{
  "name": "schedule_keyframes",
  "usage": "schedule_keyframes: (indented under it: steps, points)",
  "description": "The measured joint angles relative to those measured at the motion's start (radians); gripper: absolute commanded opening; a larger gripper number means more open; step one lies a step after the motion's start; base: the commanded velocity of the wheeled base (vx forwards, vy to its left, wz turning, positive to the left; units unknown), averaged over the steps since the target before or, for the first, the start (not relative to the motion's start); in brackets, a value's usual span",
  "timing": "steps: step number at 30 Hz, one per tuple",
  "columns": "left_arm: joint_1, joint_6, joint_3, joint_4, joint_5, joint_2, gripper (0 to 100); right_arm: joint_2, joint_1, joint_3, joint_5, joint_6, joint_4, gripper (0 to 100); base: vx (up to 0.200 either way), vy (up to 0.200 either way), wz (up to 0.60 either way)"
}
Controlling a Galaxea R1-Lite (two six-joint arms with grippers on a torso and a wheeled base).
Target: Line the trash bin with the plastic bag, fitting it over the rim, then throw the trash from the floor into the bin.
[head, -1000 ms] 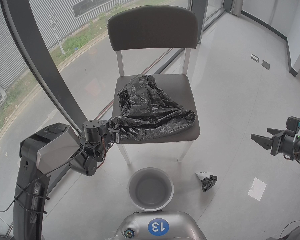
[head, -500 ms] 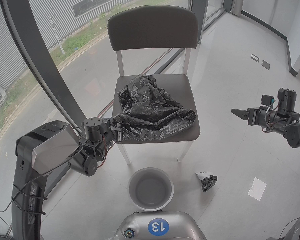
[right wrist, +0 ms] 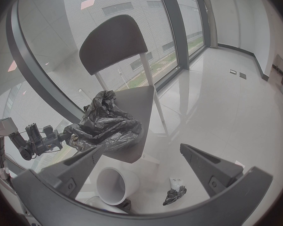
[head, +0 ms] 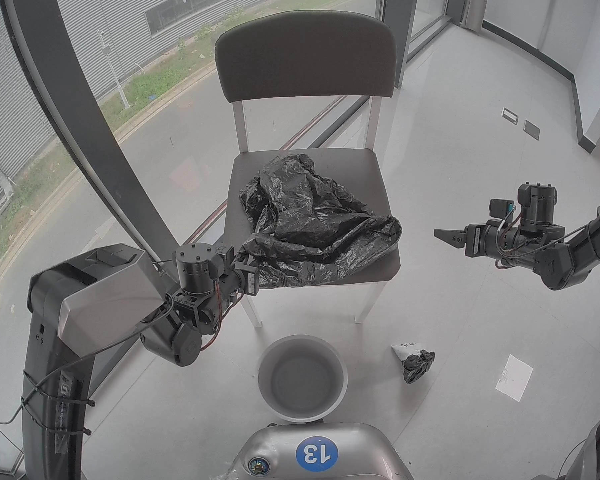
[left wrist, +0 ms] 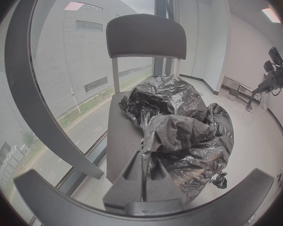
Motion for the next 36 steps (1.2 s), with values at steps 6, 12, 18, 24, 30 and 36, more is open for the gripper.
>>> schedule_keyframes:
  steps: [6,12,18,24,30,36]
  points:
    - [0.002,-0.001,0.049,-0.026,-0.01,-0.004,0,0.05,-0.003,-0.046,0.0,-0.016,0.003,100,0.0,0.0,0.0]
    - [-0.001,-0.001,0.067,-0.032,-0.013,-0.005,0,0.108,-0.005,-0.145,0.0,-0.021,0.048,100,0.0,0.0,0.0]
    - [-0.008,-0.002,0.087,-0.037,-0.014,-0.006,0,0.17,-0.004,-0.236,-0.001,-0.029,0.1,100,0.0,0.0,0.0]
    - [-0.028,-0.002,0.149,-0.103,-0.04,-0.008,0,0.206,-0.003,-0.257,-0.002,-0.03,0.1,100,0.0,0.0,0.0]
    - [-0.051,-0.002,0.214,-0.153,-0.054,-0.008,0,0.221,0.0,-0.262,-0.005,-0.032,0.1,100,0.0,0.0,0.0]
    - [-0.056,-0.002,0.235,-0.162,-0.069,-0.008,0,0.237,0.001,-0.285,-0.005,-0.037,0.105,100,0.0,0.0,0.0]
